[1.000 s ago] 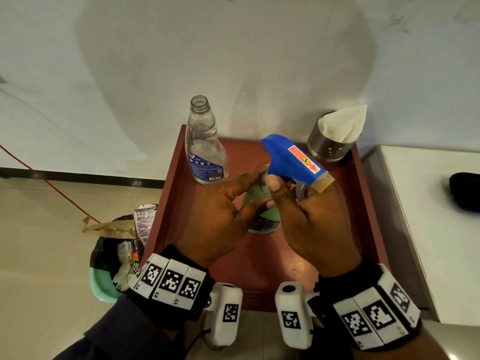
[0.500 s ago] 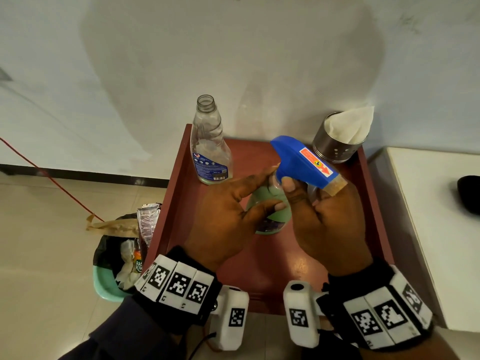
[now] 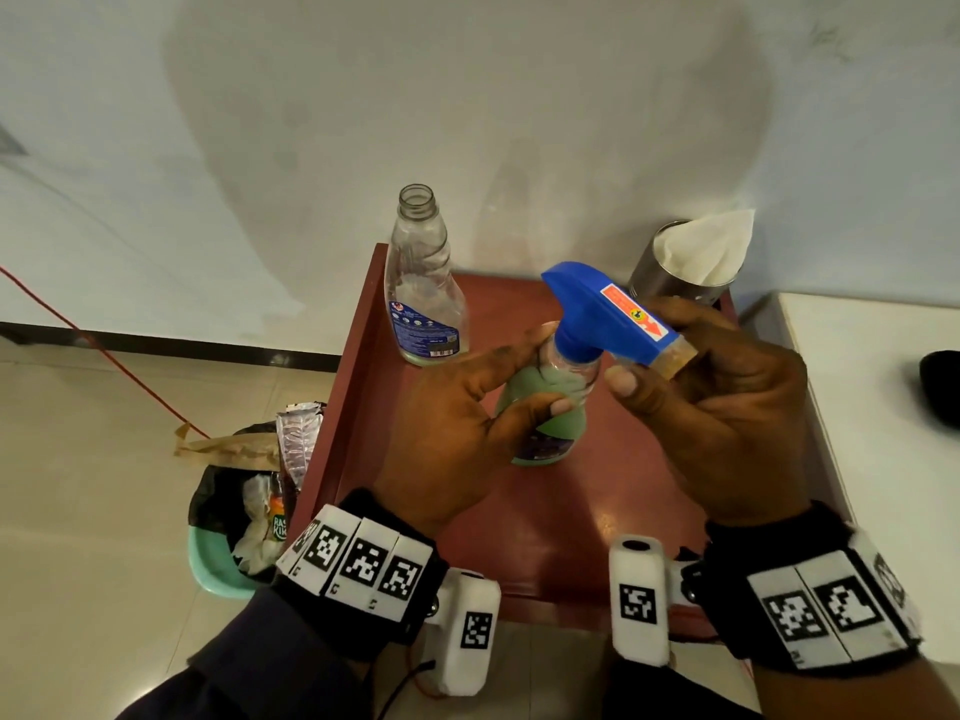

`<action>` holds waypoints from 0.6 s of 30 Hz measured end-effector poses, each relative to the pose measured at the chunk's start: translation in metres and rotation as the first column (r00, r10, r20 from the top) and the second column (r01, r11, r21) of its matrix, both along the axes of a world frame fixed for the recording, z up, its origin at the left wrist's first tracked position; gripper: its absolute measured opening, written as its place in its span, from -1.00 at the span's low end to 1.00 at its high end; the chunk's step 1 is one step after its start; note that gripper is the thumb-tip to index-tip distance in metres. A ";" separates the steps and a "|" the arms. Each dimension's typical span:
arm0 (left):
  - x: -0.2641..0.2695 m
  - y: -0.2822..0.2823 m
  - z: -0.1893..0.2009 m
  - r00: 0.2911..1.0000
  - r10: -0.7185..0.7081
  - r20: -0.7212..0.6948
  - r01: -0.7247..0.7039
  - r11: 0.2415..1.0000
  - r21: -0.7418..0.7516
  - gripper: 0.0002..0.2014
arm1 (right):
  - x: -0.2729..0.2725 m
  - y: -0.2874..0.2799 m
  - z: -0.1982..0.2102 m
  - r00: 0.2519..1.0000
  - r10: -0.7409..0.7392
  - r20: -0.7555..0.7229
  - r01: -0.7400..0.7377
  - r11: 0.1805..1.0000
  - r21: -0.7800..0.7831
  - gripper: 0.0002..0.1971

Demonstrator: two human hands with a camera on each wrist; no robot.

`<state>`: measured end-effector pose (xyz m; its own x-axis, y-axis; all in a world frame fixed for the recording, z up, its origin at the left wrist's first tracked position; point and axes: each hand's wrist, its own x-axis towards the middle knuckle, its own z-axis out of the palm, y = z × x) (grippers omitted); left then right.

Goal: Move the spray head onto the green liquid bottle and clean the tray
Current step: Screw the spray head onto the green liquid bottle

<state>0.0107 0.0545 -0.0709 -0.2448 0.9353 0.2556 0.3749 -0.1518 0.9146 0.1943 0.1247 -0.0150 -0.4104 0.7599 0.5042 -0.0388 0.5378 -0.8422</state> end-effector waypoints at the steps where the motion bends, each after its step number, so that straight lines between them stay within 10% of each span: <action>1: 0.000 0.000 -0.001 1.000 0.006 0.017 -0.006 1.000 0.000 -0.45 | -0.002 -0.001 -0.002 1.000 -0.028 -0.010 0.028 1.000 0.005 -0.80; 11: -0.005 -0.002 -0.004 0.997 -0.067 0.030 0.065 0.997 0.040 -0.66 | -0.039 -0.028 -0.010 0.975 -0.222 -0.017 0.217 0.963 -0.158 -0.65; 16: -0.008 -0.002 0.000 0.990 -0.135 0.051 0.134 0.991 0.012 -0.58 | -0.012 -0.007 0.004 0.985 0.128 -0.112 -0.157 0.939 -0.305 0.04; 18: -0.006 -0.002 0.002 0.986 -0.163 0.045 0.163 0.987 0.012 -0.59 | -0.011 -0.008 0.011 0.984 0.170 -0.044 -0.176 0.952 -0.251 -0.01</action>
